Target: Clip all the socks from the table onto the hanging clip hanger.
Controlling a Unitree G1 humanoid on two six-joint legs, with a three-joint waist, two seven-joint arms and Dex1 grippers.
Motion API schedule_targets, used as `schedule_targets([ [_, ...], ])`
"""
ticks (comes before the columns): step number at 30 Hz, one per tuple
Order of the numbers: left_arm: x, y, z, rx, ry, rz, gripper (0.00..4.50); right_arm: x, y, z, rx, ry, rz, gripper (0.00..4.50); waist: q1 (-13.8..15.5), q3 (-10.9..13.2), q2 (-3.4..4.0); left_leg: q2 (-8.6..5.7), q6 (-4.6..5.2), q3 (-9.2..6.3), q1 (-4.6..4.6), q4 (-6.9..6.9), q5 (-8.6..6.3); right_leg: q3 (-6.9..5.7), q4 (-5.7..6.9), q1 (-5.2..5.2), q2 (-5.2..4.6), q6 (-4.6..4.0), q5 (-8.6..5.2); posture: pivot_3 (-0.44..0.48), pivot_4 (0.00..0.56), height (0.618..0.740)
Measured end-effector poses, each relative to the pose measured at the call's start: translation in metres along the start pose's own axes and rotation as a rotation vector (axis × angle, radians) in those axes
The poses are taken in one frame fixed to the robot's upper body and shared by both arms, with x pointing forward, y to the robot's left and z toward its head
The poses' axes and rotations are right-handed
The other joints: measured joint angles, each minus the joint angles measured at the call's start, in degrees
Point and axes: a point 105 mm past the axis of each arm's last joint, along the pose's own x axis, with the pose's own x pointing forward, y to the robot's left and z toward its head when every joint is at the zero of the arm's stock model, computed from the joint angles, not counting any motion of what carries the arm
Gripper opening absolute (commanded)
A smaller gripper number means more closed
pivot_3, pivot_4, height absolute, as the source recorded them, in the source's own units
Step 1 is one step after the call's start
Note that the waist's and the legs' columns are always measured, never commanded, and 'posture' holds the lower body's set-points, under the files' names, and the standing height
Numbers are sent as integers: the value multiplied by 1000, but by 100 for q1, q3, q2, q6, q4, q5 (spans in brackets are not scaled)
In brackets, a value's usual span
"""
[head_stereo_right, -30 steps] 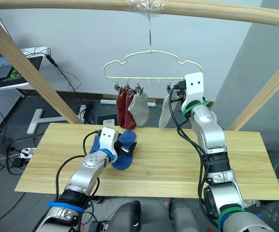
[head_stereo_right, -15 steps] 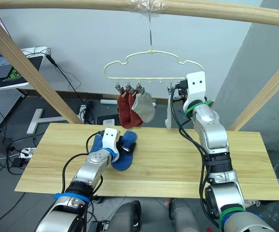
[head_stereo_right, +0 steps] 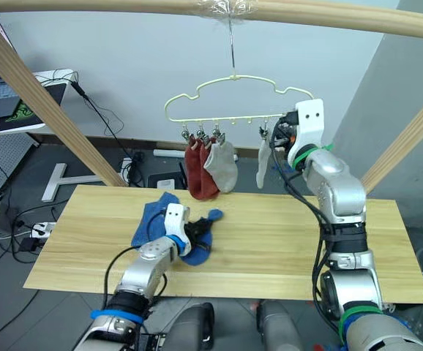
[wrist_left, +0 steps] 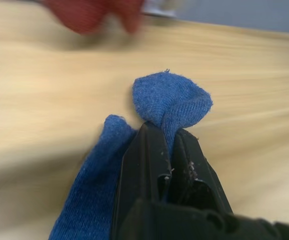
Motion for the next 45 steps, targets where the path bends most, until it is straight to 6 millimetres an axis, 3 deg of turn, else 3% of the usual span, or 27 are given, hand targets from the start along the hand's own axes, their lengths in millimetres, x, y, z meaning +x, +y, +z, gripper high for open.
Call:
schedule_targets([
  [6, 0, -58, 80, -69, -296, -212, 5, -6, 1, 13, 291, 105, 45, 87, -22, 16, 7, 3, 0, -3, -3, -2, 0, 3, 2, -3, 3, 0, 0, -77, 283, 740],
  [9, 0, -75, 105, -55, -365, -269, 5, -8, 4, 22, 366, 120, 54, 87, -45, 15, 8, 0, 1, -2, -3, -3, 0, 3, -2, -1, 14, 0, 0, -93, 273, 740],
  [16, 6, -91, 147, -18, -463, -292, 5, -15, 11, 11, 547, 190, 66, 87, -94, 15, 9, -3, 1, -1, -6, 0, 0, 3, -4, -1, 18, 2, 0, -100, 266, 740],
  [44, 10, -99, 159, -63, -513, -306, 5, -26, 23, 11, 631, 207, 71, 87, -138, 15, 9, -4, 1, -5, -8, -1, 0, -3, -4, -2, 26, 3, 0, -100, 256, 740],
  [45, 10, -100, 159, -66, -513, -308, 1, -26, 23, 11, 635, 205, 72, 437, -138, 15, 9, -4, 1, -5, -9, -1, 0, -3, -4, -2, 26, 3, 0, -100, 256, 740],
])
